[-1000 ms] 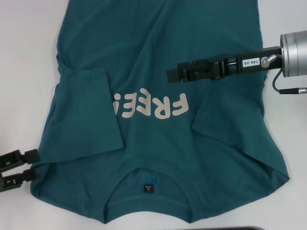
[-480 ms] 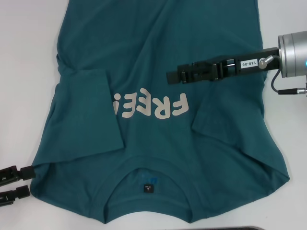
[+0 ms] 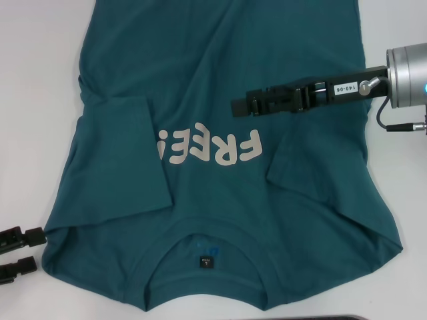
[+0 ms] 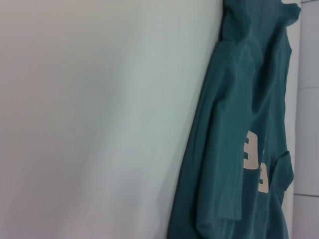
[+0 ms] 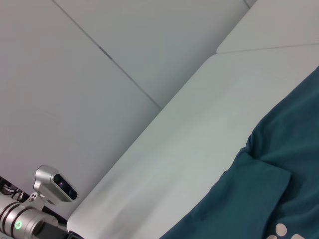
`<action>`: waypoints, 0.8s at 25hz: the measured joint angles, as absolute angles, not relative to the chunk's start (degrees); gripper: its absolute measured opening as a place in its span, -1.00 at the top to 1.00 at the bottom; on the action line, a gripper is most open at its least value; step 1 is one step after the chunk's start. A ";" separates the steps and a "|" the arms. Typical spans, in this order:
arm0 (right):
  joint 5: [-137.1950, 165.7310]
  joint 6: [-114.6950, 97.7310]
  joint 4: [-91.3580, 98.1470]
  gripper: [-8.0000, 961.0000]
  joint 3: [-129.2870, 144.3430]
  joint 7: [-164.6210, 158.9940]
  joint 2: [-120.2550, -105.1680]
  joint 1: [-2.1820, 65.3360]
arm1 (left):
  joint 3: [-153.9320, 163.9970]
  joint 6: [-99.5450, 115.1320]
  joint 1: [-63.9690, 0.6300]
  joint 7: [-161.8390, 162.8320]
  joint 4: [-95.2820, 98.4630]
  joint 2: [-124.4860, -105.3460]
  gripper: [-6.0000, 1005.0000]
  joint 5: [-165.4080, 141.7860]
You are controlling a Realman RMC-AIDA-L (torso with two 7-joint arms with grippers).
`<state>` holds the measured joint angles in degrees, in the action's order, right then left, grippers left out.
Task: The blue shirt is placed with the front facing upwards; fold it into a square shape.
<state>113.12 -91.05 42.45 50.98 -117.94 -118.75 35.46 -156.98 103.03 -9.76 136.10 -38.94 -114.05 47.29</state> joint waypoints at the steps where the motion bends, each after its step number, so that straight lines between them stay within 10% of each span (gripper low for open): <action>1: 113.12 -91.05 42.45 -0.78 50.98 -117.95 -118.75 35.47 | -156.94 102.94 -9.76 136.24 -38.94 -114.04 -0.74 47.27; 20: 113.12 -90.77 42.45 -0.78 50.98 -118.12 -118.74 35.51 | -156.33 101.40 -11.08 137.99 -38.90 -114.25 -0.74 45.57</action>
<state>113.12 -90.77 42.45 50.98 -118.12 -118.74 35.51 -156.33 101.40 -11.08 137.99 -38.90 -114.25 45.57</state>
